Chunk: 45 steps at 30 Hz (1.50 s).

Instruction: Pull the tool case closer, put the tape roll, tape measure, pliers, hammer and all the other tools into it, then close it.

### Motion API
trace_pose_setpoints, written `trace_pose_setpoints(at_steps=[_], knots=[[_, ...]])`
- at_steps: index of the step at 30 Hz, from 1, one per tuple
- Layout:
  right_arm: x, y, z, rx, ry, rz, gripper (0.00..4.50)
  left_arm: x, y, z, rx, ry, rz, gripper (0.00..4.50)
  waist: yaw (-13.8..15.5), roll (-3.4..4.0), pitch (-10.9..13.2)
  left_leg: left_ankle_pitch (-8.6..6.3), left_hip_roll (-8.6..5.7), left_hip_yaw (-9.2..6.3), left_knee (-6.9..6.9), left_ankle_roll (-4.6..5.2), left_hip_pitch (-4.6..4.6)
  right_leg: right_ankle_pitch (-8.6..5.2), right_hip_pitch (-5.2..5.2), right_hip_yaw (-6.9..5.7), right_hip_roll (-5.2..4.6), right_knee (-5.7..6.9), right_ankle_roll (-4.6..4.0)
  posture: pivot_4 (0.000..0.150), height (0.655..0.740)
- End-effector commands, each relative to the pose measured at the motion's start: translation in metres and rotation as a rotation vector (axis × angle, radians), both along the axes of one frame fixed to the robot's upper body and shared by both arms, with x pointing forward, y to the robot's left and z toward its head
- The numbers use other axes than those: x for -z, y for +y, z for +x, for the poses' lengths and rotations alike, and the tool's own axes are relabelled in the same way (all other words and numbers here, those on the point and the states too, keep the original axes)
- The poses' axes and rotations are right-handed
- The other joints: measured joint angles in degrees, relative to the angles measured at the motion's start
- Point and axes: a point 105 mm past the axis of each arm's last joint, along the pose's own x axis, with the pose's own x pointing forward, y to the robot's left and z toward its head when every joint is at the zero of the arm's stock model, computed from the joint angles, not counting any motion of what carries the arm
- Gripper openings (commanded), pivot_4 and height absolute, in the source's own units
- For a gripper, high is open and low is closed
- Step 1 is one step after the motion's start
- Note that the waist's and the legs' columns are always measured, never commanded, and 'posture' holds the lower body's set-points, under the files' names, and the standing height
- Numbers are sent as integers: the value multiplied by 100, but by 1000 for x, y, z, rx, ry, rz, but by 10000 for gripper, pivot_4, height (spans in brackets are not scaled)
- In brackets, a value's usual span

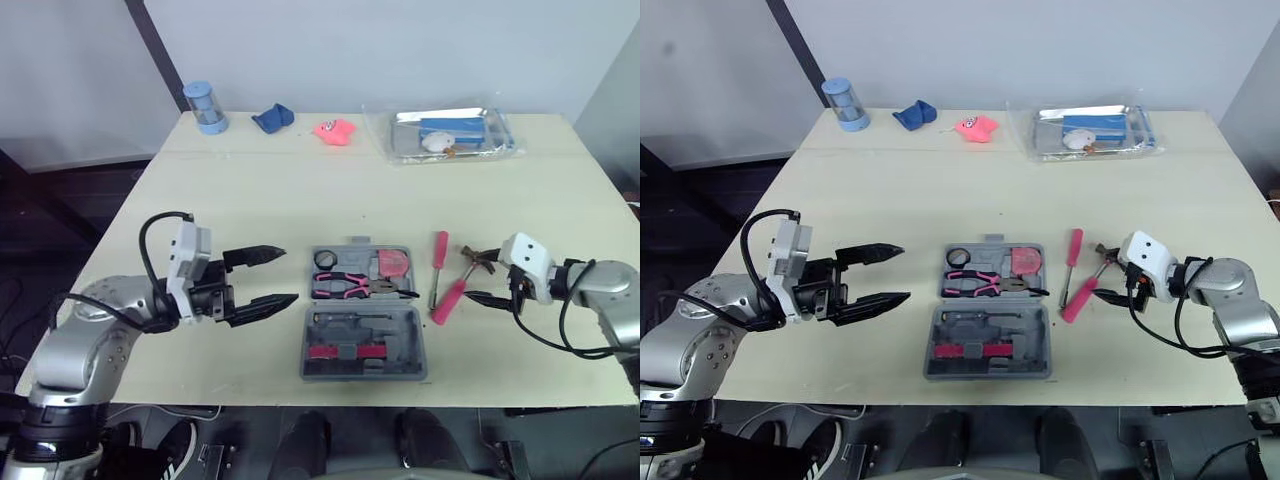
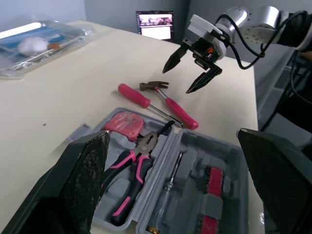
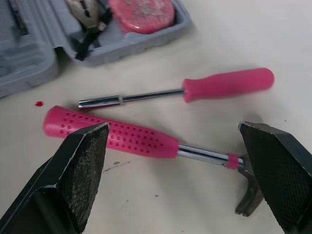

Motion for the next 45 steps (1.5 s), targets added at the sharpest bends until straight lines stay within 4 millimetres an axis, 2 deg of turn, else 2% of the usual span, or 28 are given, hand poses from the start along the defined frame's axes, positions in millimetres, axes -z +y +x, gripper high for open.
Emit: trace_pose_setpoints(at_steps=[1, 9, 16, 21, 29, 41, 42, 43, 45], knots=[[-15, 2, 11, 168, -26, 153, 45000, -12, -3, -6, -6, -51, -14, 44491, 4, 1, 1, 0, 0, -1, 0, 0, 0, 0, 0, 0, 0, 0, 0, 1500, 7400], [-8, 3, 4, 500, 1, 305, 45000, -15, -6, -8, -25, -63, -30, 44491, 34, 3, 2, 0, -2, -6, 0, 0, -5, 0, 0, -5, -2, -1, 0, 1500, 7400], [12, 10, -4, 754, 35, 330, 45000, -17, -5, -5, -12, -66, -26, 44491, 6, 4, 2, 0, -2, -6, -4, 0, -1, 0, -1, -3, 0, 2, 0, 1500, 7400], [20, 21, -3, 858, 39, 368, 45000, -18, -5, -3, 0, -70, -16, 44491, 12, 5, 3, 0, -2, -5, -5, 0, -2, 0, -5, -3, 0, 1, -1, 1500, 7400], [26, 21, 14, 999, 57, 441, 45000, -20, -8, -1, 11, -79, -18, 44491, 0, 7, 4, 0, -2, -3, -12, -1, -1, 0, -9, -1, 0, 2, -1, 1500, 7400], [44, 17, 29, 1121, 112, 430, 45000, -19, -10, 2, 7, -92, -19, 44491, -2, 7, 4, 1, -2, 1, -24, -1, -1, 0, -18, 2, 0, 1, -2, 1500, 7400], [44, 17, 30, 1124, 111, 432, 39652, -19, -10, 2, 7, -92, -19, 45000, -1, 7, 4, 1, -2, 2, -24, -1, -1, 0, -17, 2, 0, 1, -2, 1500, 7400], [45, 16, 30, 1130, 108, 432, 37516, -19, -10, 2, 6, -93, -20, 45000, -1, 7, 3, 1, -2, 2, -24, -1, -1, 0, -17, 2, 0, 1, -2, 1500, 7400], [45, 14, 31, 1140, 100, 430, 27870, -19, -10, 2, 4, -94, -20, 45000, -8, 7, 3, 1, -2, 2, -24, -1, -1, 0, -17, 3, 0, 1, -2, 1500, 7400]])
